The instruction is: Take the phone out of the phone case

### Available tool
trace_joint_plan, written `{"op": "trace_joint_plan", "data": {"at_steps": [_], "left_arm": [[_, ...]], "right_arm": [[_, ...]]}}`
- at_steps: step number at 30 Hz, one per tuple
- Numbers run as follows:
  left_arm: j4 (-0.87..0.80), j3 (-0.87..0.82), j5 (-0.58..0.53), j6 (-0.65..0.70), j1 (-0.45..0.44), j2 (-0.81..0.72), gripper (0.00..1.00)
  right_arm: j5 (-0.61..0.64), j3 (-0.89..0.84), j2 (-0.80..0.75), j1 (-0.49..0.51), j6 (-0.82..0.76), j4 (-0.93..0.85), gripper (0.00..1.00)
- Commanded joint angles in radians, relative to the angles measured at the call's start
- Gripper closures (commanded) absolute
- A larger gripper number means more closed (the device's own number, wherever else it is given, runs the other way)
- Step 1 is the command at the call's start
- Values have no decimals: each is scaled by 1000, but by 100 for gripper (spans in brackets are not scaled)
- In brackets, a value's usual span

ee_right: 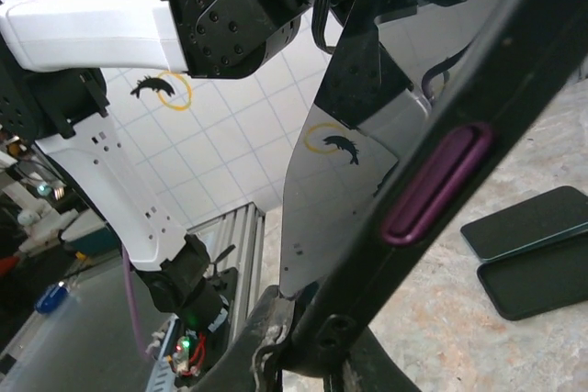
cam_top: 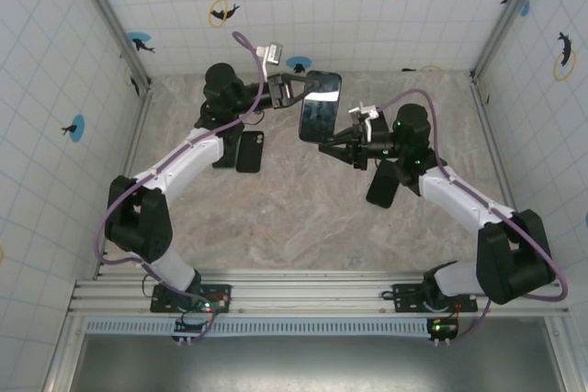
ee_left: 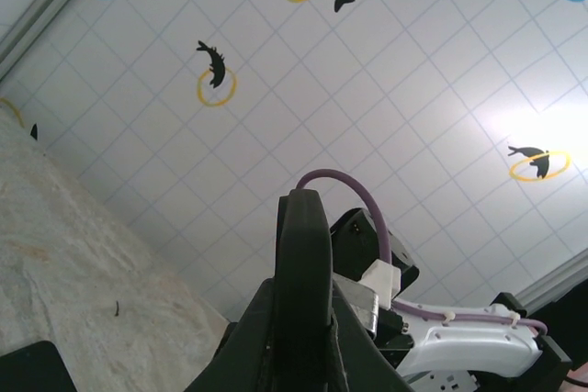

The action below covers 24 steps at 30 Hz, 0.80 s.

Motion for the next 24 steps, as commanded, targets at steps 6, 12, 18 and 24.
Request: {"op": "trace_joint_plan", "data": {"at_steps": [6,12,18,24], "left_arm": [[38,-8,68,-142,-39,-34,100],[69,-7,72,-210,-47,-44,100],[78,-7,69,-236,-53,-51,100],[84,-1,68,-244,-60,-49,100]], "right_arm": [[199,92,-5,-6,-225,-151,91],[273,113,-8,-7,-269,-190,92],[325,128,-22,-1,-348,-253,92],[362,135,-42,4,-393,-266,92]]}}
